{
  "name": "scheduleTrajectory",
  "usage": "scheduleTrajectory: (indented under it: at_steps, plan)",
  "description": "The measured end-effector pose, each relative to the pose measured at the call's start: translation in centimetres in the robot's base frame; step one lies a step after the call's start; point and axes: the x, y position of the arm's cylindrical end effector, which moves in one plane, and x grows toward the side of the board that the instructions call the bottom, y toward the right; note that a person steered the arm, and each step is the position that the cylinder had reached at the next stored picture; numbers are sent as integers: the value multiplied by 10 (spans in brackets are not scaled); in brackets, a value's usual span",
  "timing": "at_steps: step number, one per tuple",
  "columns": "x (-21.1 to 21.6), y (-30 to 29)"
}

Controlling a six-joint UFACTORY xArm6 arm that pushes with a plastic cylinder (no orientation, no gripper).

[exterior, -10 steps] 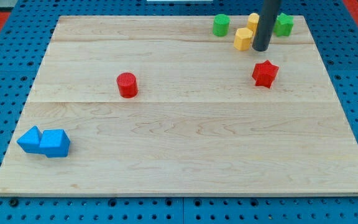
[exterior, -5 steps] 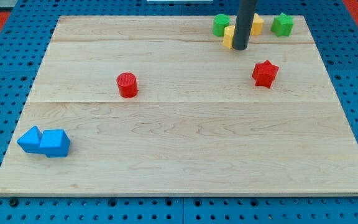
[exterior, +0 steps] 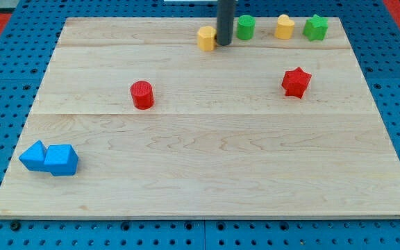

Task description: Move the hexagon left to the green circle

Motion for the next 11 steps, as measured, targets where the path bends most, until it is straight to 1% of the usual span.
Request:
scheduleTrajectory:
  at_steps: [1, 2, 3, 5, 6, 7, 8, 9, 10, 11]
  plan:
    - [19, -6]
    - [21, -19]
    - [21, -42]
    - [0, -43]
    - [-1, -124]
    - [-20, -125]
    - [-37, -97]
    - [-37, -45]
    - [-16, -60]
    - [26, 14]
